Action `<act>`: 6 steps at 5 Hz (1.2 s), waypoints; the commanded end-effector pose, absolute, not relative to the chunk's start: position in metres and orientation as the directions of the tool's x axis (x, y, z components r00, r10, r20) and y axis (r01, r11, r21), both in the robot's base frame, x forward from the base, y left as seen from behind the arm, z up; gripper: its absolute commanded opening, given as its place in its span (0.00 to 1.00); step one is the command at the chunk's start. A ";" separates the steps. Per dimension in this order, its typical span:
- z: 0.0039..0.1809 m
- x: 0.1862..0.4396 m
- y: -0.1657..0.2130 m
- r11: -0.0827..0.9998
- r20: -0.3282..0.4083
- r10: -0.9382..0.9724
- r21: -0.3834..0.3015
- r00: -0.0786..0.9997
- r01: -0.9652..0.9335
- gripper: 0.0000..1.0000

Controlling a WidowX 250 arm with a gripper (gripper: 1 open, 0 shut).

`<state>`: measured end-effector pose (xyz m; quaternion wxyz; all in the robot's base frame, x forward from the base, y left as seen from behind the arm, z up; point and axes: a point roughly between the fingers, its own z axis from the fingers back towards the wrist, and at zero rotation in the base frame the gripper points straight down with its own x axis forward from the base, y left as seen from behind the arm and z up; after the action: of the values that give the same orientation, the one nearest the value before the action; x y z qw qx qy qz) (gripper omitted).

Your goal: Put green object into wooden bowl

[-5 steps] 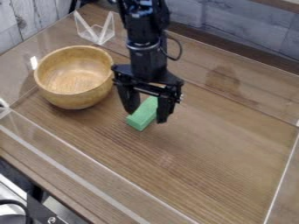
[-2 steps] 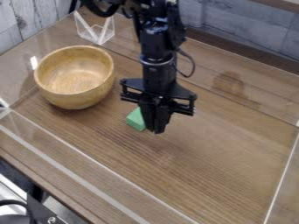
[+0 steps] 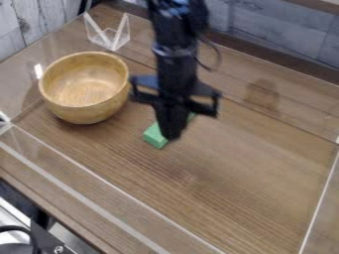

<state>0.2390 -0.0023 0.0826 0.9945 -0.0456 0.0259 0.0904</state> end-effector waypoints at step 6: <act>0.035 0.274 0.016 0.989 0.017 -0.126 -0.077 0.992 0.127 1.00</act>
<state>0.2704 0.0160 0.0322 0.9976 -0.0407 0.0021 -0.0561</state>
